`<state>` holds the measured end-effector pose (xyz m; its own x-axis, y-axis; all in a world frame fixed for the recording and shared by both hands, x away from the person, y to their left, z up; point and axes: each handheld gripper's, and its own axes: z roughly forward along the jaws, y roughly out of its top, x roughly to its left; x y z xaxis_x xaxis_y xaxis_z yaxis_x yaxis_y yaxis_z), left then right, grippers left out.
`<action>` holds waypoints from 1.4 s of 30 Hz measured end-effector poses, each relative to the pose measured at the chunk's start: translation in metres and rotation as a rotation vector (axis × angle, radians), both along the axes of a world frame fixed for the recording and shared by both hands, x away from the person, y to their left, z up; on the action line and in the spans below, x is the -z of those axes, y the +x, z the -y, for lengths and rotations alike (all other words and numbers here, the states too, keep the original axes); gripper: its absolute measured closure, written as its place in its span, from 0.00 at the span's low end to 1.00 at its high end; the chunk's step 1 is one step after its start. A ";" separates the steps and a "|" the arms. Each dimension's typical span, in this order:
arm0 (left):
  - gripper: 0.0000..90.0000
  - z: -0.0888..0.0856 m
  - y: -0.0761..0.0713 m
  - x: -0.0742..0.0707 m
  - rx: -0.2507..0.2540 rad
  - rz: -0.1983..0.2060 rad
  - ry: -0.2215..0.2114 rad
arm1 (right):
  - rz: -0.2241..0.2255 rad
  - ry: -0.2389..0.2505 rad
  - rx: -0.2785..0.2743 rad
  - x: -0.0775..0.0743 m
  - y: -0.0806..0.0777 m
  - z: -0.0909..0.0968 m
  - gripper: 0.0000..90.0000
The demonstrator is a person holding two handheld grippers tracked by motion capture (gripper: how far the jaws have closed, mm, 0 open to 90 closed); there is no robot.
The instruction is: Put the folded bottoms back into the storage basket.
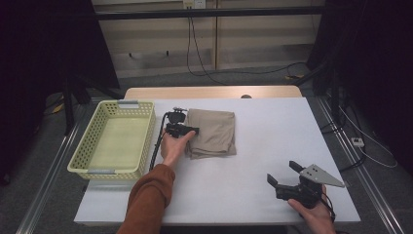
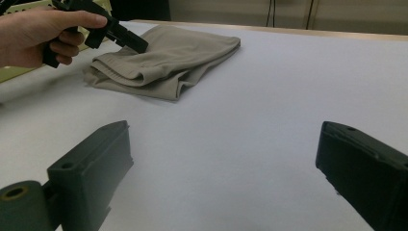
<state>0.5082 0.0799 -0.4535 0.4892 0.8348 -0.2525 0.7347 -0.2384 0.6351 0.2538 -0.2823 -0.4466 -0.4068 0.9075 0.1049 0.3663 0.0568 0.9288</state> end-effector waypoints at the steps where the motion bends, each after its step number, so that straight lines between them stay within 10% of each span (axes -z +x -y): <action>1: 0.60 0.000 0.000 0.000 0.000 0.000 0.000 | -0.001 0.001 0.001 0.000 0.000 0.000 0.05; 22: 0.87 0.010 -0.003 0.003 0.073 0.003 -0.032 | -0.007 -0.008 0.000 0.001 0.001 -0.001 0.06; 42: 0.89 0.001 -0.009 -0.022 0.082 0.125 -0.112 | -0.008 -0.001 0.010 0.001 0.001 0.001 0.06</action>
<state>0.4996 0.0789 -0.4313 0.5878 0.7611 -0.2742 0.6291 -0.2169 0.7465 0.2551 -0.2830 -0.4477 -0.3967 0.9116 0.1077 0.3747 0.0537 0.9256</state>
